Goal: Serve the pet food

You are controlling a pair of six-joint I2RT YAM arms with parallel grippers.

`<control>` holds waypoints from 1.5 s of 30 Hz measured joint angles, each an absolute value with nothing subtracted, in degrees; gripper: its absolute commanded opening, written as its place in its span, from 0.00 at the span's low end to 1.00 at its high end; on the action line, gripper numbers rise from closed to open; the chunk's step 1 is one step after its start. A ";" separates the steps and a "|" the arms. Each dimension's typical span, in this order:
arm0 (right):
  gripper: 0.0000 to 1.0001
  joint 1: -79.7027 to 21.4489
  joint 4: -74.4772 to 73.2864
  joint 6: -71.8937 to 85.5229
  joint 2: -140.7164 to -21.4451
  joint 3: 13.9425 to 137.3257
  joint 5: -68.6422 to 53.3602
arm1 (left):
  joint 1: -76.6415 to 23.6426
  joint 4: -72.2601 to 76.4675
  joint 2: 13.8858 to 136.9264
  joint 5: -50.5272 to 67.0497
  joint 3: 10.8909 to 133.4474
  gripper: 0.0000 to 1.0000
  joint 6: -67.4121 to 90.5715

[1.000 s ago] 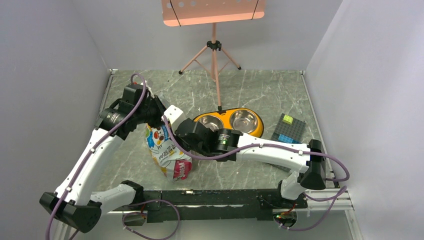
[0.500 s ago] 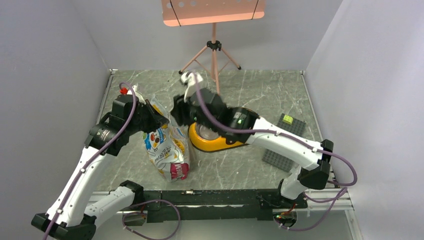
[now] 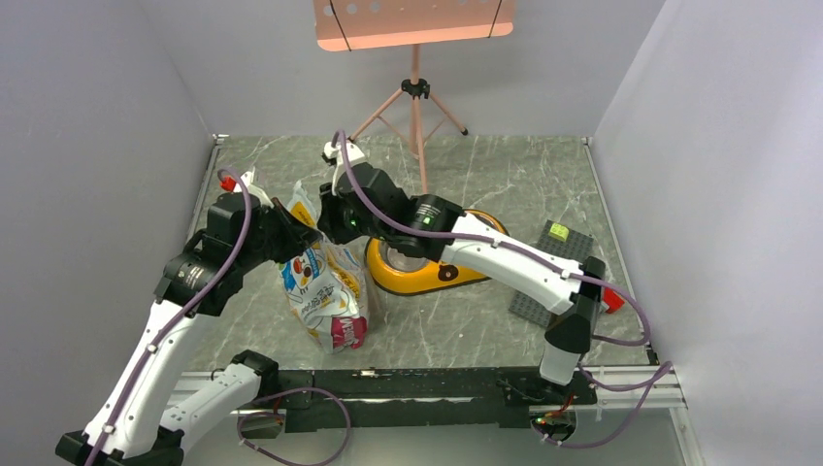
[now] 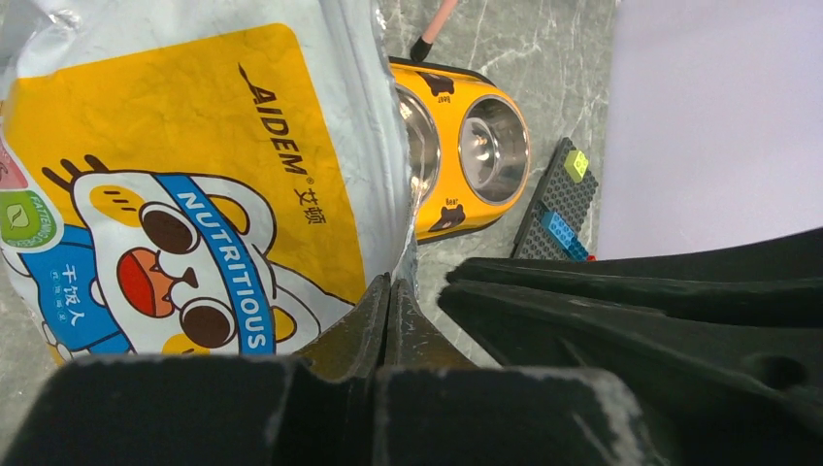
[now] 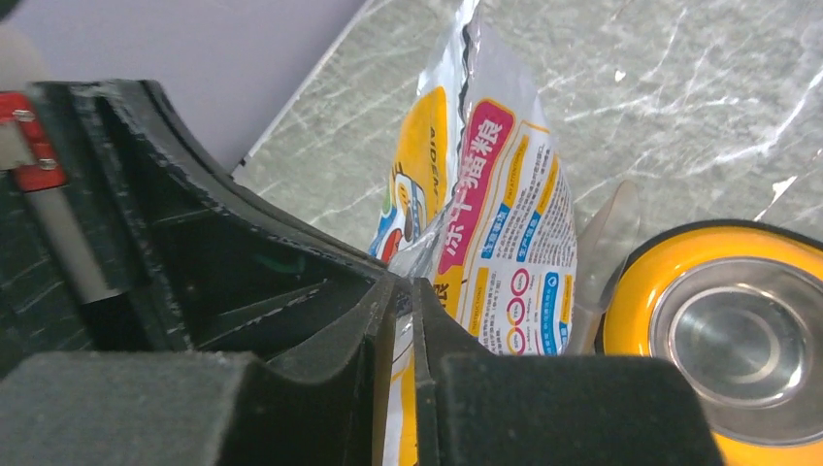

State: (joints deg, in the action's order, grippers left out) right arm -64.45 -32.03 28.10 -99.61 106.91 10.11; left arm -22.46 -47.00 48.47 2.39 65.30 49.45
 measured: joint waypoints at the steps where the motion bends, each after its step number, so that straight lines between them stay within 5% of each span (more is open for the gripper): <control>1: 0.15 -64.45 -32.56 28.25 -100.53 107.46 9.80 | -22.46 -47.22 48.40 2.20 65.30 0.00 49.82; 24: 0.19 -63.26 -38.19 28.71 -105.91 112.71 8.45 | -22.41 -47.81 49.36 1.74 65.56 0.00 50.74; 27: 0.13 -62.67 -38.57 28.47 -107.53 114.69 6.74 | -22.37 -48.03 49.65 1.37 65.67 0.00 50.72; 29: 0.00 -62.39 -38.54 28.18 -108.29 115.22 5.28 | -22.22 -48.97 50.13 0.95 66.04 0.00 50.83; 33: 0.00 -62.17 -38.04 27.97 -108.53 114.67 3.97 | -22.20 -51.18 51.48 -0.14 67.35 0.00 51.29; 45: 0.00 -69.25 -57.08 28.01 -120.68 133.99 30.89 | -22.76 -58.78 54.17 -8.32 70.00 0.00 53.89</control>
